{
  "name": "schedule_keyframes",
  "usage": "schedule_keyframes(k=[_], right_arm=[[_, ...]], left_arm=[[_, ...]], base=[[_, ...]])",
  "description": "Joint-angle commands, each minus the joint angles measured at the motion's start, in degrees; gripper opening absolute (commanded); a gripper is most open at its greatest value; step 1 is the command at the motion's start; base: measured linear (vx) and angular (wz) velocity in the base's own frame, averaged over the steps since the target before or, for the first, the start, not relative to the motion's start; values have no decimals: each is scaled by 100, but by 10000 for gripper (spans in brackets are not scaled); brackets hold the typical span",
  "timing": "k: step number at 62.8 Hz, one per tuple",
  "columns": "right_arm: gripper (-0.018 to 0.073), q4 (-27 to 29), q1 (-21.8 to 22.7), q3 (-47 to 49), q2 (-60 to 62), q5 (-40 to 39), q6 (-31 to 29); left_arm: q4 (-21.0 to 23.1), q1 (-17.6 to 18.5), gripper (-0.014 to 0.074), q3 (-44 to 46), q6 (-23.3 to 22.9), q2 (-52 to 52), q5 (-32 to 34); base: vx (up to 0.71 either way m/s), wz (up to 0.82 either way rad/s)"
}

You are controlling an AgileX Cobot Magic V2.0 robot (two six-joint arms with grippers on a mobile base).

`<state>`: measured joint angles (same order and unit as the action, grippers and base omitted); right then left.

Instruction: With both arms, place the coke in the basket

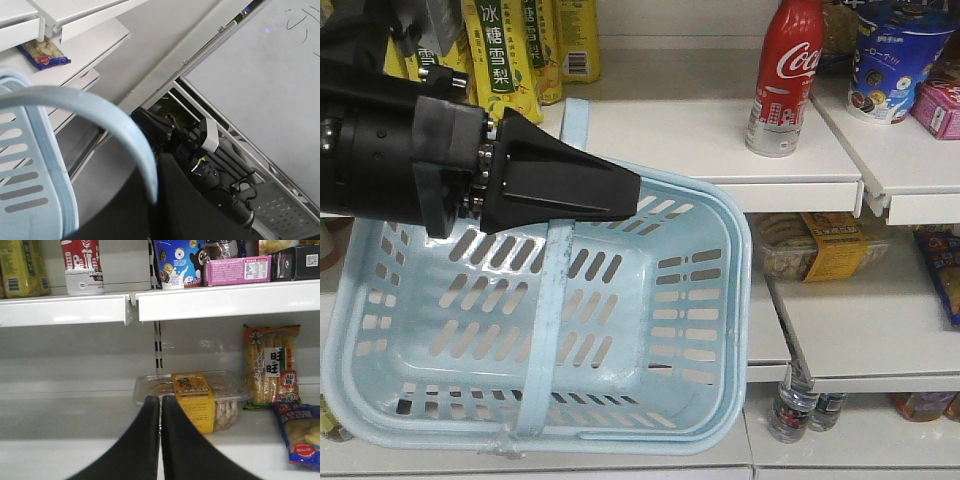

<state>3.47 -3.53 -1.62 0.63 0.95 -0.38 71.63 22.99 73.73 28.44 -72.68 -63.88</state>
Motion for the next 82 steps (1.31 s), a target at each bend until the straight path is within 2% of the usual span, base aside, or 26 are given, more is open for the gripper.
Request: schedule_keyframes(k=[1,82], right_arm=[[-2,-47,8,-40,71,-416,-17],[-2,-47,8,-40,71,-417,-17]], left_arm=[[469,40,-6,139,57,169,151],[469,40,-6,139,57,169,151]], base=[[3,1],[2,0]])
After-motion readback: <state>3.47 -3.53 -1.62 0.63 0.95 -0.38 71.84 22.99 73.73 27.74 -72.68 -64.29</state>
